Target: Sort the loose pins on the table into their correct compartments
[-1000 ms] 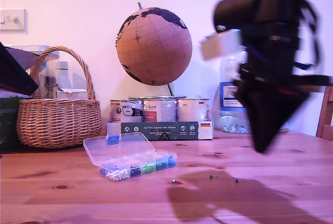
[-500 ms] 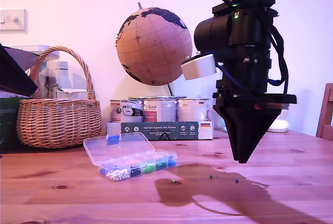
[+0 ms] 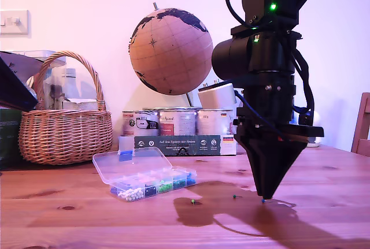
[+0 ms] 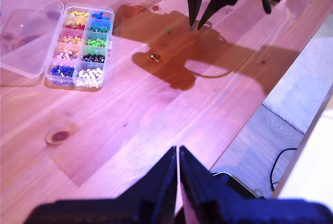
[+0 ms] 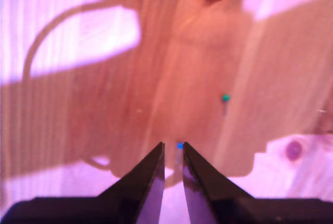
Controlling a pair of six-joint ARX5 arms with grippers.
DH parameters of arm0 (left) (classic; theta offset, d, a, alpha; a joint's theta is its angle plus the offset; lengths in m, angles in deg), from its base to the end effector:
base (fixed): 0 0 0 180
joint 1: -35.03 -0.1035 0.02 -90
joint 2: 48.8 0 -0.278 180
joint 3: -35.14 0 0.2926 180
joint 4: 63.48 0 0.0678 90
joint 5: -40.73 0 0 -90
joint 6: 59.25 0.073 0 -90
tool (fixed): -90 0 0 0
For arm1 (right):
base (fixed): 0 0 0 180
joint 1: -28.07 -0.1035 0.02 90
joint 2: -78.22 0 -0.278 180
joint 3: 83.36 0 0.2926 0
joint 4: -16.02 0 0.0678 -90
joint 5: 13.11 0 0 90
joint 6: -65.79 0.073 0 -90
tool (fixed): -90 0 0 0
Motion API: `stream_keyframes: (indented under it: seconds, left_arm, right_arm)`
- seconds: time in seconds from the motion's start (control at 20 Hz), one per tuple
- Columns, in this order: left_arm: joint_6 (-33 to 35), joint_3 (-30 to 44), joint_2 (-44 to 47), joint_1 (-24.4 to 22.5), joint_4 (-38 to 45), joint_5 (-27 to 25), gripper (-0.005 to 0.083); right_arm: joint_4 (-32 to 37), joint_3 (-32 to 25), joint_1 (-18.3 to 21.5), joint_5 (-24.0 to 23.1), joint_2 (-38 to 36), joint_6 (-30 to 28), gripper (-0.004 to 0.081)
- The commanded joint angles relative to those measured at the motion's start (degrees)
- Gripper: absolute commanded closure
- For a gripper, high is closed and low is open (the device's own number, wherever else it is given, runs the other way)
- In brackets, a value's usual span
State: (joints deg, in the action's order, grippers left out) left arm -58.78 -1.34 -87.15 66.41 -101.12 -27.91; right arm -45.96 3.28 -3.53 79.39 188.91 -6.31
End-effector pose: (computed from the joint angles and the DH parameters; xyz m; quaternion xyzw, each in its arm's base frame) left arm 0.1562 -0.1264 0.1801 0.0330 0.3350 -0.4194 0.8431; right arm 0.3349 0.2098 0.1039 -0.5499 0.4077 0.5619 0.4643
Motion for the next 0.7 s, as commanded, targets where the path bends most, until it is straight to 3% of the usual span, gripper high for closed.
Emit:
stream_keyframes:
  seconds: [0.0,0.65]
  left_arm:
    - [-0.07,0.61,0.09,0.13,0.11,0.17,0.0797]
    - [-0.07,0.61,0.09,0.13,0.07,0.17,0.0797]
  right_arm:
    - [0.42,0.37,-0.22,0.15,0.24,-0.35,0.0675]
    - [0.37,0.37,-0.15,-0.13,3.04,0.07,0.0675]
